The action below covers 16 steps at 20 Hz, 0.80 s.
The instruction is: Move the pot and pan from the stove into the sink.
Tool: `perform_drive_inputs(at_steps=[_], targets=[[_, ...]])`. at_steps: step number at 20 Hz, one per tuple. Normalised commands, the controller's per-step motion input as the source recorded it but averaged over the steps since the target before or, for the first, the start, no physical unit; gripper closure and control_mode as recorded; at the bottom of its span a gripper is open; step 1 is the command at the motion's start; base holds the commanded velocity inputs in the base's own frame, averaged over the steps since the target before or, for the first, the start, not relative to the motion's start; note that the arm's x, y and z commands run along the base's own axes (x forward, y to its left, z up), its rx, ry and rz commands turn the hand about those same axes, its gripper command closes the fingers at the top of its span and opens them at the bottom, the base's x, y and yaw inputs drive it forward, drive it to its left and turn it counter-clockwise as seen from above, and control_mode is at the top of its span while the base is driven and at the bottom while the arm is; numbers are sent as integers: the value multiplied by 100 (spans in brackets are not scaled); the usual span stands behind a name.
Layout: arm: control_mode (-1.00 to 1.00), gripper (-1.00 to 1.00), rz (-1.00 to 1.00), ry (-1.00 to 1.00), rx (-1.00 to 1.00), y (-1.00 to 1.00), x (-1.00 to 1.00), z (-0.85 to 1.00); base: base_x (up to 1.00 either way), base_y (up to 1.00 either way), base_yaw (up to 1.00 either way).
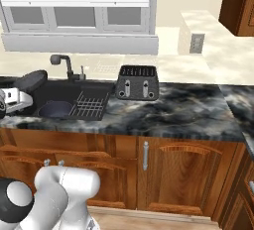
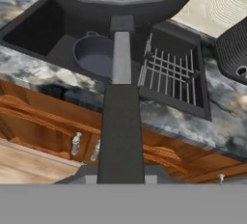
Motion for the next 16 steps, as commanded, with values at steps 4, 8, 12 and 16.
perform_drive_inputs(at_steps=[4,8,12,16], targets=[[-100,100,0,14,-2,0,23,-7,0,0,0],[-100,100,0,8,-3,4,8,-8,0,0,0],[-100,100,0,1,-1,0,0,-2,0,0,0],[-100,100,0,2,-3,0,0,-12,0,0,0]])
